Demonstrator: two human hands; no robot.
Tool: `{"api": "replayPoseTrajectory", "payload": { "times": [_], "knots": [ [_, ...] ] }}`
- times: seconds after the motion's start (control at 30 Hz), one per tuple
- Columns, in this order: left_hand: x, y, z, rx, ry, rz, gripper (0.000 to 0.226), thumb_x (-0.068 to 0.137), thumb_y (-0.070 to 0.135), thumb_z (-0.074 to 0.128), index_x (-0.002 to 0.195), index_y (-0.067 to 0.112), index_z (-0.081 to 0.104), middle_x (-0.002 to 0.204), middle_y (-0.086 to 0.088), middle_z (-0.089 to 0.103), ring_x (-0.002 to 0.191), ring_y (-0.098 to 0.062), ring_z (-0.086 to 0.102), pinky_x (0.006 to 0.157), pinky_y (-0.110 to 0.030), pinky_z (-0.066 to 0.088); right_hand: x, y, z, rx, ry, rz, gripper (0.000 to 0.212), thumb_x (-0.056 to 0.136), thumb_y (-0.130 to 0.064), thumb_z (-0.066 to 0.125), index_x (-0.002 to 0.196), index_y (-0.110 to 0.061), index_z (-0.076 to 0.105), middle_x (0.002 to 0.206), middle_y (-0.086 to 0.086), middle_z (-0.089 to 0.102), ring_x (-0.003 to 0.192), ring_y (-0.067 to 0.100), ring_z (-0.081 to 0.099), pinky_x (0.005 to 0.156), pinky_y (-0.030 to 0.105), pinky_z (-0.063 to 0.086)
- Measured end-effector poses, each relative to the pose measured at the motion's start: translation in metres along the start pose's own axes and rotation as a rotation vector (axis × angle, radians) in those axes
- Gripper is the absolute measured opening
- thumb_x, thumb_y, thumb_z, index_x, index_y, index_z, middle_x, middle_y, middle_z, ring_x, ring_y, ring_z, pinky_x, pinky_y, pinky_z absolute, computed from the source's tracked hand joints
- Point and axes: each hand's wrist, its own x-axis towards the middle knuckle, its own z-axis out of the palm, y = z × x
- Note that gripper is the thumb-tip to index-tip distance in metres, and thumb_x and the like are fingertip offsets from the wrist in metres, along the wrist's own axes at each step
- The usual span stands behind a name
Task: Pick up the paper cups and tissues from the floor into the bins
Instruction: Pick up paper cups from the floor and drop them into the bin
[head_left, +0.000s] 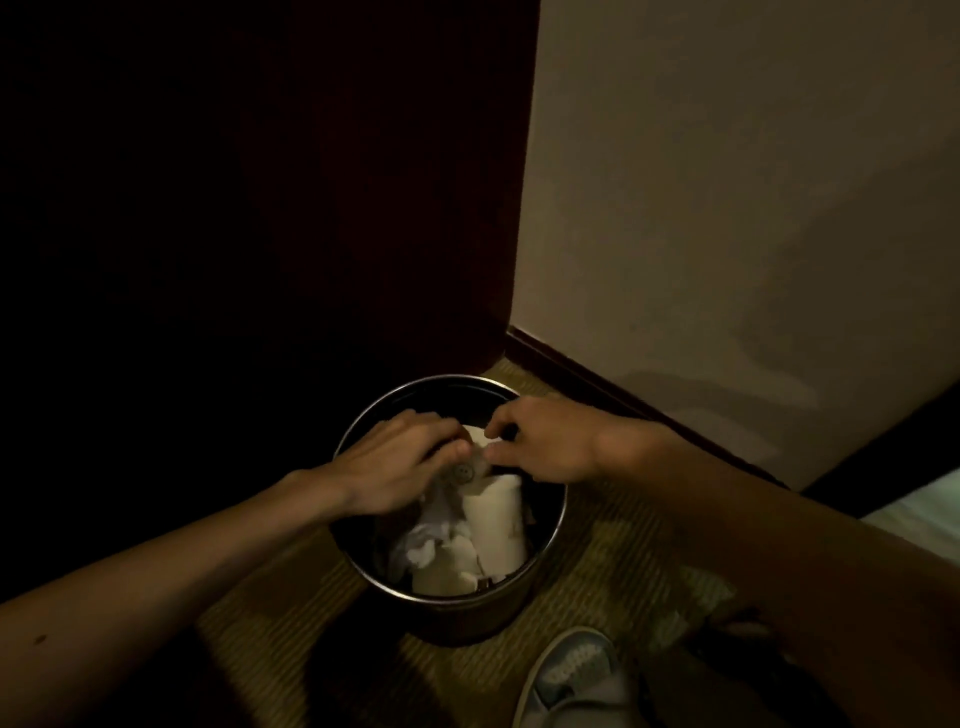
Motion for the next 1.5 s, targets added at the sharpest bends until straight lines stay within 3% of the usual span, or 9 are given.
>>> {"api": "replayPoseTrajectory", "payload": {
  "times": [0.13,0.27,0.37,0.53,0.73,1.0,1.17,1.4,1.5],
  "knots": [
    [0.020,0.033,-0.043,-0.210,0.195,0.026,0.043,0.097,0.054,0.044,0.065,0.029,0.057,0.055,0.013,0.055,0.049,-0.001,0.051,0.048,-0.021,0.038,-0.035,0.013,-0.043,0.033,0.176,-0.008,0.024,0.095,-0.039,0.057,0.094,-0.018,0.068,0.081,-0.006,0.064,0.074,0.010,0.059,0.066,0.027,0.046],
    [0.045,0.086,-0.065,-0.257,0.198,0.149,0.062,0.091,0.069,0.036,0.066,0.016,0.057,0.054,-0.001,0.053,0.049,-0.019,0.053,0.048,-0.027,0.039,-0.098,0.056,-0.068,0.119,0.324,0.023,0.039,0.094,-0.046,0.055,0.076,-0.013,0.065,0.067,0.003,0.066,0.054,0.004,0.058,0.054,0.022,0.046],
    [0.070,0.141,-0.057,-0.204,0.195,0.314,0.060,0.093,0.068,0.034,0.067,0.019,0.056,0.051,0.007,0.048,0.046,-0.008,0.050,0.048,-0.022,0.036,-0.161,0.109,-0.070,0.179,0.371,0.196,0.038,0.089,-0.049,0.059,0.070,-0.016,0.061,0.064,-0.003,0.063,0.056,0.005,0.056,0.057,0.028,0.048],
    [0.114,0.248,-0.007,-0.237,-0.022,0.546,0.065,0.087,0.075,0.027,0.076,0.022,0.062,0.068,0.006,0.062,0.061,-0.007,0.059,0.056,-0.027,0.045,-0.270,0.182,-0.044,0.288,0.438,0.464,0.049,0.077,-0.065,0.045,0.079,-0.022,0.066,0.067,-0.013,0.065,0.056,-0.001,0.057,0.052,0.011,0.043],
    [0.159,0.334,0.111,-0.207,-0.264,0.674,0.033,0.096,0.053,0.050,0.081,0.027,0.064,0.071,0.011,0.061,0.067,-0.001,0.057,0.059,-0.028,0.043,-0.340,0.266,0.024,0.443,0.400,0.600,0.037,0.089,-0.051,0.048,0.089,-0.019,0.067,0.076,-0.006,0.069,0.064,0.005,0.064,0.057,0.017,0.049],
    [0.202,0.438,0.236,0.104,-0.677,0.841,0.022,0.097,0.048,0.052,0.107,0.032,0.062,0.091,0.014,0.062,0.083,-0.001,0.058,0.078,-0.034,0.054,-0.424,0.380,0.148,0.836,0.711,0.823,0.019,0.095,-0.033,0.055,0.093,-0.019,0.069,0.082,-0.002,0.073,0.061,0.003,0.063,0.049,0.010,0.042],
    [0.228,0.526,0.294,0.245,-0.672,0.945,0.020,0.096,0.046,0.054,0.108,0.032,0.060,0.082,0.018,0.054,0.073,0.002,0.049,0.062,-0.018,0.039,-0.461,0.421,0.215,0.959,0.785,0.953,0.017,0.096,-0.036,0.055,0.092,-0.026,0.069,0.084,-0.005,0.073,0.066,0.002,0.063,0.059,0.019,0.045],
    [0.256,0.603,0.397,0.328,-0.673,0.923,0.030,0.099,0.034,0.051,0.127,0.024,0.055,0.124,-0.005,0.060,0.114,-0.024,0.056,0.086,-0.032,0.041,-0.489,0.480,0.241,0.706,1.197,1.189,0.012,0.093,-0.034,0.060,0.096,-0.024,0.066,0.087,-0.005,0.063,0.078,0.011,0.060,0.068,0.031,0.050],
    [0.264,0.606,0.435,0.282,-0.695,0.801,0.043,0.100,0.035,0.048,0.143,0.029,0.043,0.133,-0.008,0.049,0.123,-0.027,0.050,0.097,-0.036,0.038,-0.489,0.509,0.240,0.631,1.179,1.223,0.018,0.093,-0.039,0.058,0.101,-0.024,0.064,0.094,-0.006,0.062,0.084,0.012,0.058,0.074,0.033,0.047]
  ]
}}
